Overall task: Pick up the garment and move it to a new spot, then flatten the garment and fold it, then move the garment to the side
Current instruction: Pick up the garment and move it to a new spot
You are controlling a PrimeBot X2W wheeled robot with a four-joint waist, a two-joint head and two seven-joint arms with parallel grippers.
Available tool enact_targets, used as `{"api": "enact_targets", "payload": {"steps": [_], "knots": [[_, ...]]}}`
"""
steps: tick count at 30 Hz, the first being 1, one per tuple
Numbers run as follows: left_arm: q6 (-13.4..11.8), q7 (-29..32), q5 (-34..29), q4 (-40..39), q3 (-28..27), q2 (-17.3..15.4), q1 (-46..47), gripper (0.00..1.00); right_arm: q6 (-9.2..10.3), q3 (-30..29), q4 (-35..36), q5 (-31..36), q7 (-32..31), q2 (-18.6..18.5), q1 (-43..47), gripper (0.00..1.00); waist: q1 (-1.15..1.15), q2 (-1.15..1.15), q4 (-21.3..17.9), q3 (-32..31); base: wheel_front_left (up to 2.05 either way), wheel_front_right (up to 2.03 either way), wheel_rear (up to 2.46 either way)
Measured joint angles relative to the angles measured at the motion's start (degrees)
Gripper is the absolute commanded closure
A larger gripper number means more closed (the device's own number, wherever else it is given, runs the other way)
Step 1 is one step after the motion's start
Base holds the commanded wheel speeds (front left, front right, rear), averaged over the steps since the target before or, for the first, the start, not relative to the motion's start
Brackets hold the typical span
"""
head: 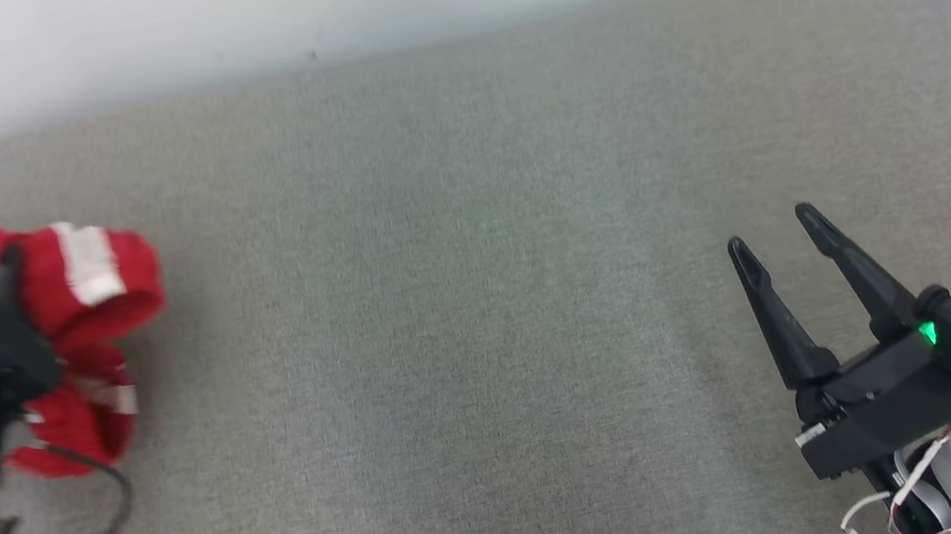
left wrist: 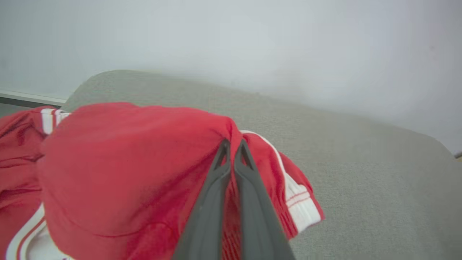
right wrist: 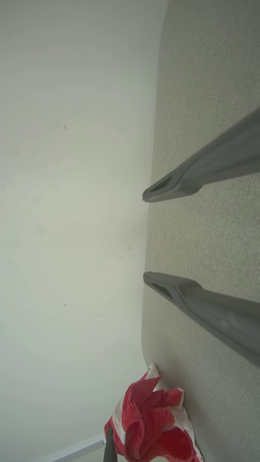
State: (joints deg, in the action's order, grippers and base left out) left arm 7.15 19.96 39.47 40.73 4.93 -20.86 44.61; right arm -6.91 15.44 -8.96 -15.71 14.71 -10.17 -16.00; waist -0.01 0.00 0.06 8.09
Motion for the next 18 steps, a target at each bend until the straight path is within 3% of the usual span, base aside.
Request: {"api": "enact_targets", "payload": {"steps": [2, 8, 18], "knots": [[0.00, 0.41, 1.24, -2.50, 1.19, 0.89, -1.64, 1.00, 0.00, -0.18, -0.07, -0.07, 0.00, -0.02, 0.73, 0.00, 0.00, 0.00, -0.18, -0.88, 0.00, 0.00, 0.00], [0.00, 1.12, 9.91, -9.53, 1.23, 7.92, -7.26, 1.00, 0.00, -0.47, 0.20, -0.45, 0.00, -0.02, 2.73, 0.00, 0.00, 0.00, -1.61, -3.04, 0.00, 0.00, 0.00], [-0.09, -3.41, 13.03, -13.90, 1.10, 19.00, -10.71, 1.00, 0.00, -0.49, 1.47, -0.48, 0.00, 0.09, 2.99, 0.00, 0.00, 0.00, -5.79, -3.19, 0.00, 0.00, 0.00]]}}
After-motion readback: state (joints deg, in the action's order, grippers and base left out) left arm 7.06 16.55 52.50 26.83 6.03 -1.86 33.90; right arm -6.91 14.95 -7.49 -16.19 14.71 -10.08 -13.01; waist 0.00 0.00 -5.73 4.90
